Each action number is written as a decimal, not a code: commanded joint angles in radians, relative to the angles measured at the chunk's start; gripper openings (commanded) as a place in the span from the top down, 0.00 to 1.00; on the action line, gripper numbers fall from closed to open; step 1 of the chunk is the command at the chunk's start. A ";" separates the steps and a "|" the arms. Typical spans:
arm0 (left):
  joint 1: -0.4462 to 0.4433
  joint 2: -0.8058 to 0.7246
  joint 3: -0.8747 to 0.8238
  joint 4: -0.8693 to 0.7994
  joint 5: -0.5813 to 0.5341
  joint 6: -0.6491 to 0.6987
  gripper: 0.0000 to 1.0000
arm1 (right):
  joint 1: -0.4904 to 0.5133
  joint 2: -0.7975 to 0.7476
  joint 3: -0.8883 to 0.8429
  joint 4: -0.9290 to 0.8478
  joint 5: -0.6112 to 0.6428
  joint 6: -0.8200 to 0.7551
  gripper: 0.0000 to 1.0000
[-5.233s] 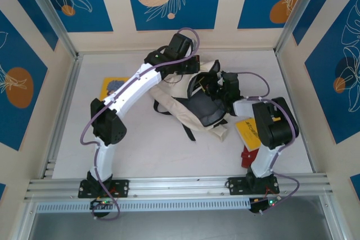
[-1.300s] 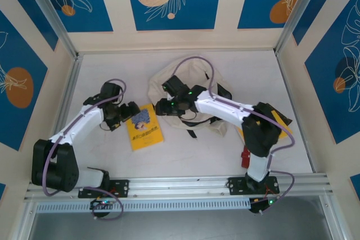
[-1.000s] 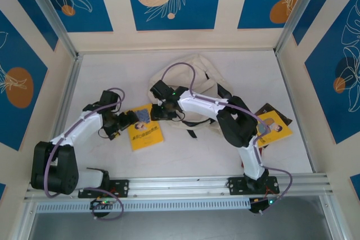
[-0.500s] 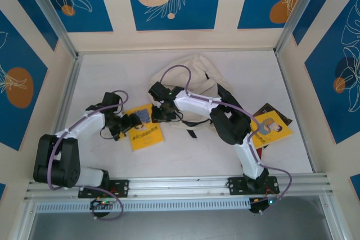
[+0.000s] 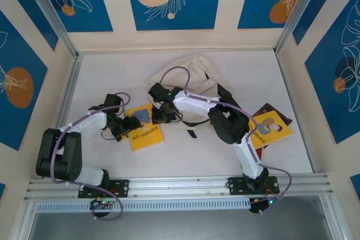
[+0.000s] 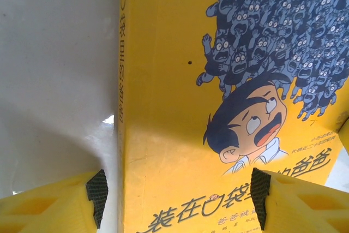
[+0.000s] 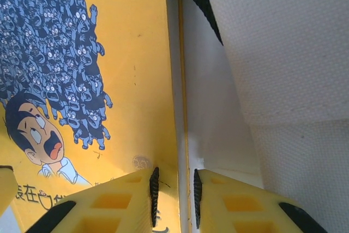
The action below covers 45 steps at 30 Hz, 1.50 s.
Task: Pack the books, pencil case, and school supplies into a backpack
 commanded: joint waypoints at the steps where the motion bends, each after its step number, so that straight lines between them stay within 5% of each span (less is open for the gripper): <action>1: 0.009 0.017 -0.015 0.018 0.042 0.029 0.31 | 0.000 0.028 0.019 -0.025 -0.043 -0.013 0.74; 10: 0.009 0.018 0.000 0.023 0.137 0.048 0.34 | -0.001 0.042 0.003 -0.004 -0.090 -0.002 0.76; 21: 0.008 -0.201 0.017 0.083 0.284 0.058 0.38 | -0.012 0.025 -0.048 0.058 -0.095 0.039 0.79; 30: 0.008 -0.148 -0.064 0.281 0.412 -0.112 0.39 | -0.016 0.027 -0.065 0.076 -0.112 0.050 0.79; 38: 0.009 -0.148 -0.023 0.214 0.332 -0.090 0.46 | -0.018 0.024 -0.073 0.078 -0.109 0.054 0.79; 45: 0.008 -0.144 -0.018 0.130 0.237 -0.040 0.66 | -0.021 -0.019 -0.104 0.093 -0.106 0.063 0.74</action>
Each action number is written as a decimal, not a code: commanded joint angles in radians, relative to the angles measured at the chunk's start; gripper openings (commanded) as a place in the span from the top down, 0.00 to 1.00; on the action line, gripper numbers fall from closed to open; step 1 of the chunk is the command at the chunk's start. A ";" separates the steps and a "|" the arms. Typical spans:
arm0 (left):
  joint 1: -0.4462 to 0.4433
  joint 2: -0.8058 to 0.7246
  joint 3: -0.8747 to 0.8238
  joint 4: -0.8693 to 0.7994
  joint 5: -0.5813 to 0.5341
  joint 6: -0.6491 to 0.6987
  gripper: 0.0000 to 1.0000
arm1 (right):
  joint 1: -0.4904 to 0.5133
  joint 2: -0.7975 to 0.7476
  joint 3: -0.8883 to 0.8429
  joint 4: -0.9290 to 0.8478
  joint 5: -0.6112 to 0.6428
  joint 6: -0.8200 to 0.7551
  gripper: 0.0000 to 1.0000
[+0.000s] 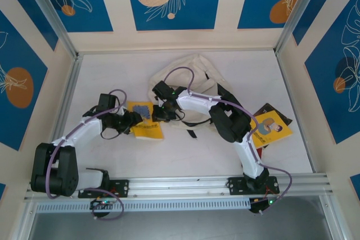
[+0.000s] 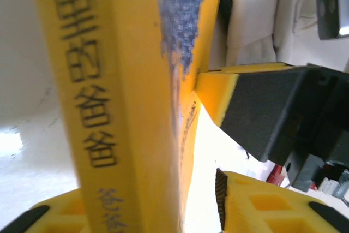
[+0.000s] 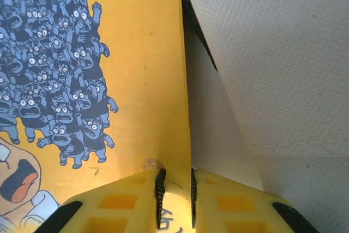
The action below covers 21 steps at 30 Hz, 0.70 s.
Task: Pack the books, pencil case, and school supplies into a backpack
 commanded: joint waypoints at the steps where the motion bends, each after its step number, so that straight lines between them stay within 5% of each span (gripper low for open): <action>1: -0.005 -0.006 0.044 -0.054 -0.048 0.054 0.70 | 0.016 -0.023 -0.052 -0.013 -0.010 0.010 0.72; 5: -0.006 -0.033 0.087 -0.146 -0.123 0.112 0.90 | 0.008 -0.115 -0.083 0.017 -0.009 0.005 0.56; 13: -0.007 -0.180 0.176 -0.243 -0.209 0.136 0.97 | -0.058 -0.393 -0.280 0.202 -0.056 0.066 0.32; 21: -0.035 -0.288 0.189 0.063 -0.108 -0.121 0.97 | -0.200 -0.643 -0.598 0.622 -0.277 0.314 0.17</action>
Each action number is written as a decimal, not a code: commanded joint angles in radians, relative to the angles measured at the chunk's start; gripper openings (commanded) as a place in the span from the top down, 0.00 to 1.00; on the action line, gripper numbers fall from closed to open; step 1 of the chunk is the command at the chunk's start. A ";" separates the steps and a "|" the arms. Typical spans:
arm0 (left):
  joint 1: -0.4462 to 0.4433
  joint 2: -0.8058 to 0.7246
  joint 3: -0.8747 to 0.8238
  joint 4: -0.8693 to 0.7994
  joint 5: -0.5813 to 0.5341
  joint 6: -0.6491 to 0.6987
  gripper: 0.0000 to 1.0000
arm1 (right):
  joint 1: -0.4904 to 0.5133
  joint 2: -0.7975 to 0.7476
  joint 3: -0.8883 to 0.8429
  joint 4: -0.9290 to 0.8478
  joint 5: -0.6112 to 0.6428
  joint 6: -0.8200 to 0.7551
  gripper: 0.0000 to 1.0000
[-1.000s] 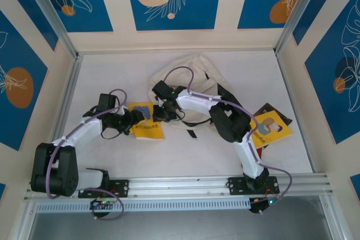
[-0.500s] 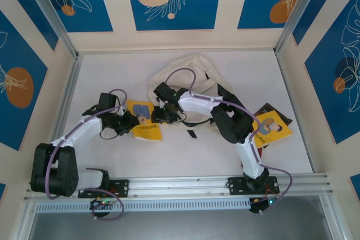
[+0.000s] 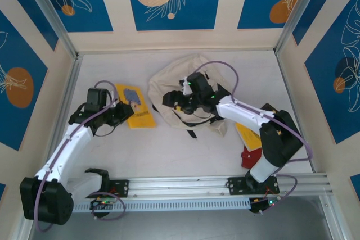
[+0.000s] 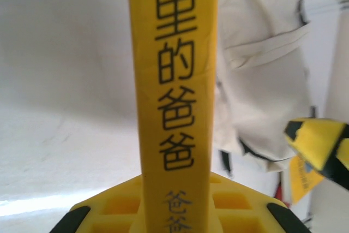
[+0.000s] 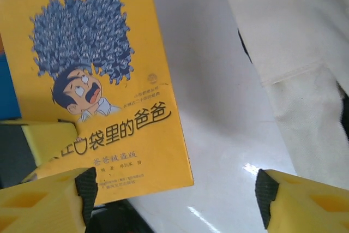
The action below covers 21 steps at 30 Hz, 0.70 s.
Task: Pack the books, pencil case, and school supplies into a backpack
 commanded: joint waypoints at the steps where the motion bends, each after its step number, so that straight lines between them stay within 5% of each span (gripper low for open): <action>1: -0.026 -0.028 0.056 0.239 0.052 -0.159 0.98 | -0.044 -0.066 -0.093 0.224 -0.134 0.160 0.15; 11: -0.108 -0.024 0.039 0.617 -0.144 -0.517 0.98 | -0.151 -0.176 -0.228 0.507 -0.226 0.524 0.02; 21: -0.220 -0.004 0.073 0.687 -0.272 -0.606 0.98 | -0.091 -0.108 -0.150 0.688 -0.253 0.702 0.00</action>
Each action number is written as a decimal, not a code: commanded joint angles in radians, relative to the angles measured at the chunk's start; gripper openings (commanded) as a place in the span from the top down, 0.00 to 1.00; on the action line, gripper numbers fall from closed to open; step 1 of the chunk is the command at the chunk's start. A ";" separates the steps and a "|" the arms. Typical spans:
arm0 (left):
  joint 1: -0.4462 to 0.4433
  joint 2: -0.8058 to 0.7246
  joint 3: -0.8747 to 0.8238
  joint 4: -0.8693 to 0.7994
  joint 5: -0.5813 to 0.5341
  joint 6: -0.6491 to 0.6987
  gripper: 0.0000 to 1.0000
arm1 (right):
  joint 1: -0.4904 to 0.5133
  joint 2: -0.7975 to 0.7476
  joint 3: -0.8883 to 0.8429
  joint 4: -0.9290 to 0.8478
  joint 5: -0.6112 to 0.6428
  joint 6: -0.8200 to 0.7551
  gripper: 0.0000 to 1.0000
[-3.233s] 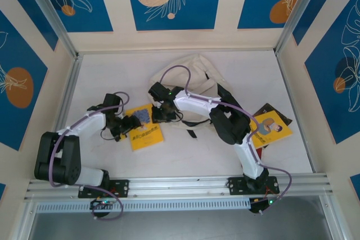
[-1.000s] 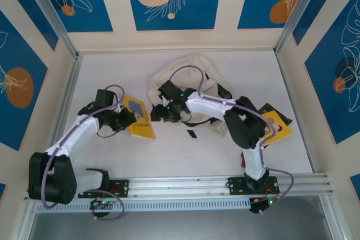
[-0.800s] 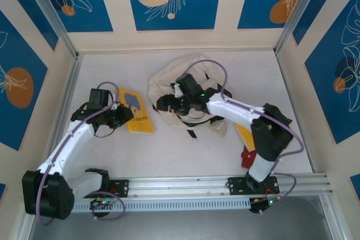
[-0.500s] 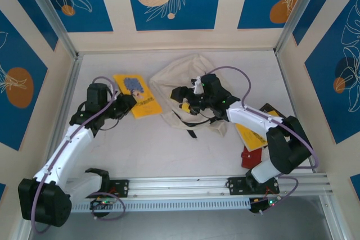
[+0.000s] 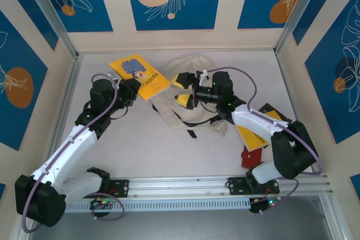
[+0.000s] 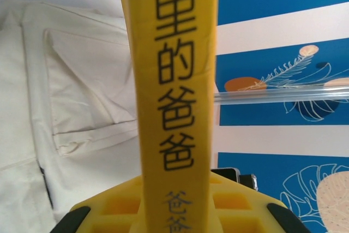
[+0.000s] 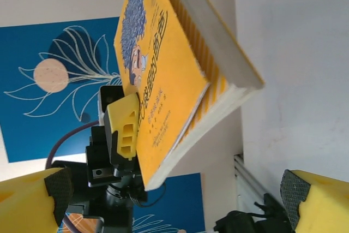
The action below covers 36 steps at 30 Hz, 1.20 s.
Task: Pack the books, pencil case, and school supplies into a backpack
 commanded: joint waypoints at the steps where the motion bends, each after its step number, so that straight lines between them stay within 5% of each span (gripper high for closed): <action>1: -0.030 0.007 0.060 0.141 -0.056 -0.047 0.98 | 0.035 0.030 0.067 0.070 -0.024 0.071 0.00; 13: -0.053 0.145 0.100 0.260 -0.009 -0.097 1.00 | 0.085 0.184 0.158 0.165 0.013 0.243 0.14; 31: -0.053 0.142 0.079 0.241 0.052 -0.095 0.92 | 0.049 0.247 0.189 0.219 0.032 0.207 0.69; 36: -0.053 0.141 0.079 0.199 0.069 -0.079 0.74 | 0.034 0.243 0.181 0.189 0.032 0.131 0.89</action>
